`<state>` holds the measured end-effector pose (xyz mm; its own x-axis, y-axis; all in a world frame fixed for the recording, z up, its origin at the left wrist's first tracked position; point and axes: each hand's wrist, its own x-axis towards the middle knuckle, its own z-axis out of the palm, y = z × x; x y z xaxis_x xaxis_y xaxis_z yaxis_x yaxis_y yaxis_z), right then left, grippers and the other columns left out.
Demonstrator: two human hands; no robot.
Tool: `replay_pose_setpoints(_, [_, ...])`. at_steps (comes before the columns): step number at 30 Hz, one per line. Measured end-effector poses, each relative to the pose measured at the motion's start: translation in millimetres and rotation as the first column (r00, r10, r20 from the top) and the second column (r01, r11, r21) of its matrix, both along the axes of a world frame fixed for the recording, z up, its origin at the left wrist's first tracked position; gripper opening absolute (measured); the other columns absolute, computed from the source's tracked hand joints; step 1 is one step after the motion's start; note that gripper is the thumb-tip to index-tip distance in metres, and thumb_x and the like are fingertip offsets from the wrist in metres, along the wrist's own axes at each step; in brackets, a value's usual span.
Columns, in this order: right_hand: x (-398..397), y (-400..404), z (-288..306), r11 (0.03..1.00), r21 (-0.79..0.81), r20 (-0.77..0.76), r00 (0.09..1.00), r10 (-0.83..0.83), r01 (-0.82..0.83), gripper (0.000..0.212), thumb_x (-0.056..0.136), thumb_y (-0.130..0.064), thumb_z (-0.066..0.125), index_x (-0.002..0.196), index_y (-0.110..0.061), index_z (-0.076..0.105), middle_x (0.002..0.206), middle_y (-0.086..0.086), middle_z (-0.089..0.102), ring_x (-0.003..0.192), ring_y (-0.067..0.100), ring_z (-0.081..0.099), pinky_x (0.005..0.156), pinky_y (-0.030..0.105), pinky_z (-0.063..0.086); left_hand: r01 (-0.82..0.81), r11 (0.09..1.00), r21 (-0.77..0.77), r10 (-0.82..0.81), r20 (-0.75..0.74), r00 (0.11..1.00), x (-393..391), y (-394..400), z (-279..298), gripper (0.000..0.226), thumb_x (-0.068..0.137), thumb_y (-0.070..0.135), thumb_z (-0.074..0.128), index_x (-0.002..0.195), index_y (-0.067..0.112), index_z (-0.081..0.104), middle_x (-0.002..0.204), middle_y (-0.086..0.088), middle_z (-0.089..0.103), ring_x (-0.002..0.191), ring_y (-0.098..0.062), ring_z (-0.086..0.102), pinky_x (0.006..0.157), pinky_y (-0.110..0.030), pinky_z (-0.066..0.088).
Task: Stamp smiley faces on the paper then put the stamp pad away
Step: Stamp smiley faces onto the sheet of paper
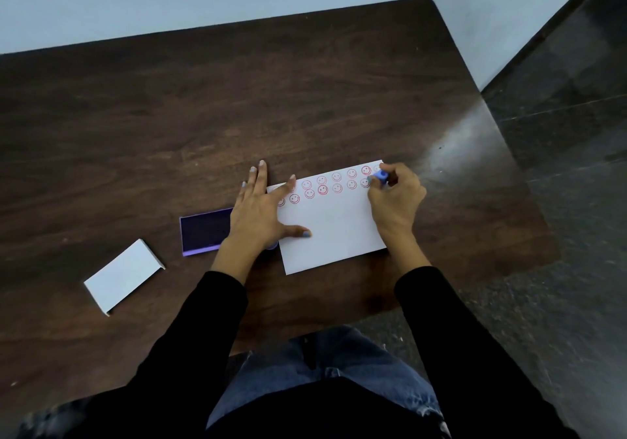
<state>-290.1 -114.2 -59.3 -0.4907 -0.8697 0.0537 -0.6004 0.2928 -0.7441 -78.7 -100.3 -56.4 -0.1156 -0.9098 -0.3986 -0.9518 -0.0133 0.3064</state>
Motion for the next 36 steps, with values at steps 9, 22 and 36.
replay_pose_setpoints(9, [1.4,2.0,-0.6,1.0,-0.015,-0.038,0.999,0.023,-0.024,0.023,0.077,-0.011,0.073,0.097,-0.004,0.065,0.099,0.016,0.07,0.087,0.026,0.063,0.079,0.037,0.057,-0.003,1.0,-0.007,0.003,-0.001,1.0,1.1,0.0,-1.5,0.107,0.061,0.068,0.069,0.147,0.04,0.011,0.159,-0.007,-0.02,0.146,-0.024,-0.018,0.119,-0.04,-0.003])
replay_pose_setpoints(22, [-38.6,-9.1,46.5,0.743,-0.057,0.8,0.475,-0.365,0.667,0.016,0.077,-0.002,0.071,0.09,-0.006,0.063,0.093,0.016,0.066,0.079,0.017,0.062,0.068,0.018,0.053,-0.013,1.0,-0.001,0.013,-0.038,0.999,-0.5,-0.1,4.4,0.107,0.061,0.068,0.07,0.148,0.037,0.015,0.16,-0.01,-0.015,0.147,-0.026,-0.015,0.119,-0.043,-0.002])
replay_pose_setpoints(36, [-41.2,-3.5,58.7,0.729,0.011,0.908,0.299,-0.294,0.684,0.009,0.077,-0.004,0.072,0.081,-0.008,0.065,0.078,0.007,0.066,0.059,0.007,0.059,0.068,0.021,0.054,-0.129,0.981,-0.146,0.117,-0.086,0.989,45.5,53.4,15.5,0.051,0.049,0.049,0.086,0.091,0.031,0.065,0.157,-0.01,0.023,0.147,-0.027,-0.01,0.117,-0.049,-0.012])
